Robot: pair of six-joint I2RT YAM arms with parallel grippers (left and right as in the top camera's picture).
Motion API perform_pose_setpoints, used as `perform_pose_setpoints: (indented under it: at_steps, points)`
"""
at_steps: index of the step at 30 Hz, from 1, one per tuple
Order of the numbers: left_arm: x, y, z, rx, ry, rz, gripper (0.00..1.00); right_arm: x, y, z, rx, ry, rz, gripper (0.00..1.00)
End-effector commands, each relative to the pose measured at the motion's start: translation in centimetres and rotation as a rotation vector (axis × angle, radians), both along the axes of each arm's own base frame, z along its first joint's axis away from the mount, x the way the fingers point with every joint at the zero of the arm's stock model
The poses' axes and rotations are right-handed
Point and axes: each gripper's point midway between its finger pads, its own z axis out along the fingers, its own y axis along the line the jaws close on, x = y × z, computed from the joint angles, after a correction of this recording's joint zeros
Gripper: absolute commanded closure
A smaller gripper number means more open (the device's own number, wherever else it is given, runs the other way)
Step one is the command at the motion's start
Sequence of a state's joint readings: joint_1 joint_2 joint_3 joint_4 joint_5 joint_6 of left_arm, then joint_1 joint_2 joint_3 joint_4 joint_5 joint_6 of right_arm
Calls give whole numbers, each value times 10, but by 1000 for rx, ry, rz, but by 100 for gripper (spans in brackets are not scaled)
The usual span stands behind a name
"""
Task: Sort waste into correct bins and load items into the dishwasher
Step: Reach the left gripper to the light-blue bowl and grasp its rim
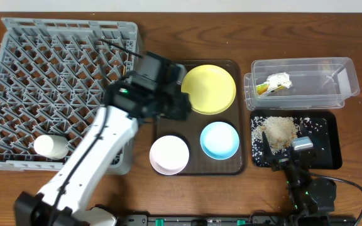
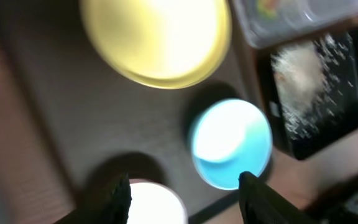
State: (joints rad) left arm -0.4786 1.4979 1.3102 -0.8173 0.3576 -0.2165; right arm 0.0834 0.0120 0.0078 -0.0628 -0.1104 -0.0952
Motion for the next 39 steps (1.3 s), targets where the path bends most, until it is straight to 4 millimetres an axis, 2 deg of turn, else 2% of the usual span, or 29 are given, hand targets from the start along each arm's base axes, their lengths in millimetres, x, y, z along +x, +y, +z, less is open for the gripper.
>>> perform_pose_setpoints:
  at_steps: [1,7,12,17,20,23,28,32,33,34,39]
  points:
    - [-20,-26,-38,-16,130,-35,44,0,-2,0,1,-1,-12,1]
    - [-28,-45,-92,33,263,-9,44,0,-2,0,1,-1,-12,1]
    - [-41,-53,-123,53,363,-49,44,0,-2,0,1,-1,-12,1]
    - [-45,-69,-140,-22,402,-109,44,0,-2,0,1,-1,-12,1]
    - [-44,-72,-154,-25,422,-111,44,0,-2,0,1,-1,-12,1]
    - [-46,-79,-165,-55,454,-125,51,0,-2,0,1,-1,-12,1]
    - [-50,-90,-173,-119,500,-151,72,0,-2,0,1,-1,-12,1]
    - [-51,-91,-172,-129,509,-155,81,0,-2,0,1,-1,-12,1]
    - [-51,-92,-170,-142,514,-158,89,0,-2,0,1,-1,-12,1]
    - [-52,-93,-169,-154,518,-161,92,0,-2,0,1,-1,-12,1]
    - [-49,-102,-151,-285,554,-187,92,0,-2,0,1,-1,-12,1]
